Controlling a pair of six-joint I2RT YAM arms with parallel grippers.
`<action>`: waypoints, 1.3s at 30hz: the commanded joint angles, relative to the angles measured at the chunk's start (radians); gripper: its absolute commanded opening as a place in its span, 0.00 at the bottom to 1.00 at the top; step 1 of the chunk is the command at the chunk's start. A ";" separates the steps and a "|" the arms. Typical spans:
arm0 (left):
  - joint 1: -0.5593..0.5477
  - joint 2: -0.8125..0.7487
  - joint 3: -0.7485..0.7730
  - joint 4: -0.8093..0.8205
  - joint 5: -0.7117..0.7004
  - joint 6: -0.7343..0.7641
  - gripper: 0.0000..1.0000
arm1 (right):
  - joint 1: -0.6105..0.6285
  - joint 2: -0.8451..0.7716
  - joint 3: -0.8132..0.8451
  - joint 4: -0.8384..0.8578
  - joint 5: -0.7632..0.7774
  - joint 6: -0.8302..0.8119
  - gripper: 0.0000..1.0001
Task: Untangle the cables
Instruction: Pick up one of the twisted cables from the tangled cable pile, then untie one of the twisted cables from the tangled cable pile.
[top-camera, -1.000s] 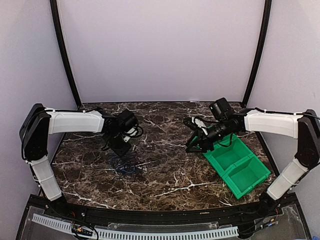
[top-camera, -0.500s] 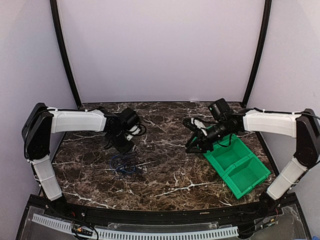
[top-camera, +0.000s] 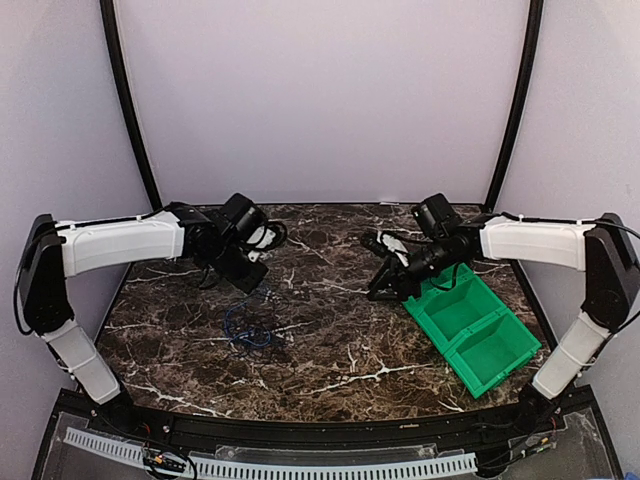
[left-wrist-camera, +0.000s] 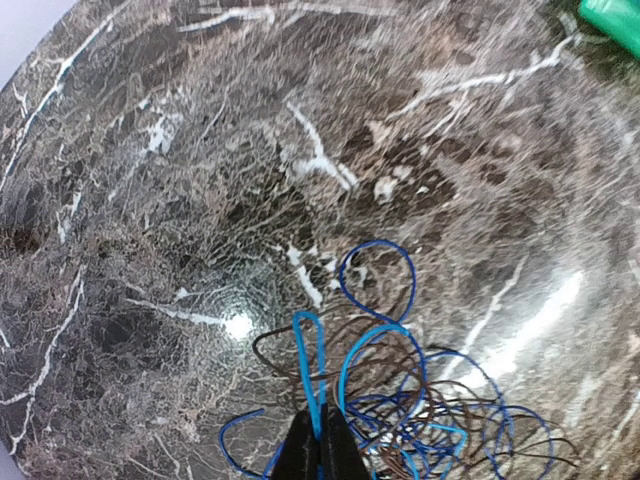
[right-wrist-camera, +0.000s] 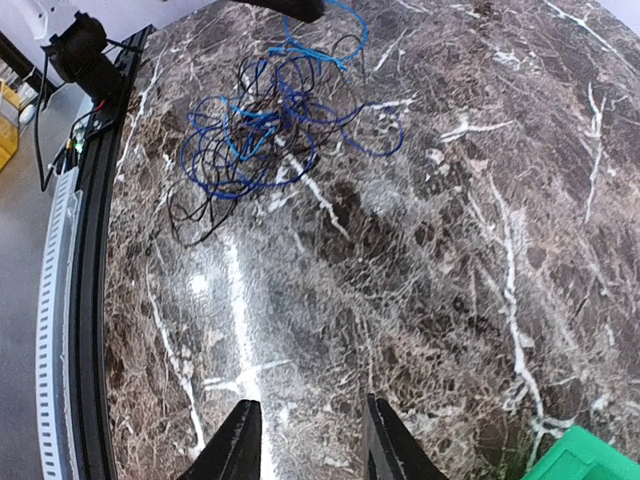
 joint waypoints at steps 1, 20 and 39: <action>-0.009 -0.185 -0.063 0.070 0.106 -0.104 0.00 | 0.056 0.040 0.147 0.111 0.045 0.127 0.36; -0.010 -0.561 -0.197 0.176 0.299 -0.198 0.00 | 0.303 0.478 0.608 0.338 -0.026 0.395 0.62; -0.011 -0.676 -0.069 0.168 0.416 -0.187 0.00 | 0.407 0.826 0.745 0.500 -0.139 0.567 0.13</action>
